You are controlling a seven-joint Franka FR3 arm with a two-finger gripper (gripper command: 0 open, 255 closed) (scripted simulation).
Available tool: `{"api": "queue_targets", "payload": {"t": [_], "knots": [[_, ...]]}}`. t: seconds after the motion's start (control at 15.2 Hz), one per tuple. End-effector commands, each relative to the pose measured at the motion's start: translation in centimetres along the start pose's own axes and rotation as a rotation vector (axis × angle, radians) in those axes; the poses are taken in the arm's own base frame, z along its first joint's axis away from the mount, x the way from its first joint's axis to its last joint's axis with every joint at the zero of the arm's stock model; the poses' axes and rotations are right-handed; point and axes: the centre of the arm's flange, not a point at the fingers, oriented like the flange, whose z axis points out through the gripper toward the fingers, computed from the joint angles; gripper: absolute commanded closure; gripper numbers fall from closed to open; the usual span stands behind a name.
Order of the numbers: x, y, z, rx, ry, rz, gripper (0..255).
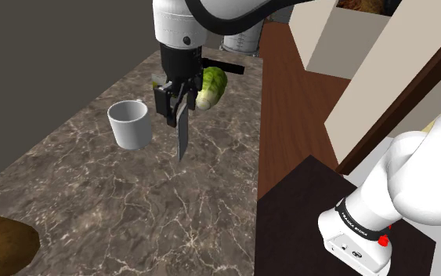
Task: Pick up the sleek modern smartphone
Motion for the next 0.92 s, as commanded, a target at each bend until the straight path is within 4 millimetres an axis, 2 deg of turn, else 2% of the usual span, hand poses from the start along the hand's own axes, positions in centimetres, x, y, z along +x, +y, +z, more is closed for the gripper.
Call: {"api": "queue_targets", "payload": {"t": [0.0, 0.73, 0.86], "knots": [[0.1, 0.0, -0.9, 0.0, 0.0, 0.0, 255], [0.1, 0.0, -6.7, 0.0, 0.0, 0.0, 255], [0.1, 0.0, -6.8, 0.0, 0.0, 0.0, 255]]}}
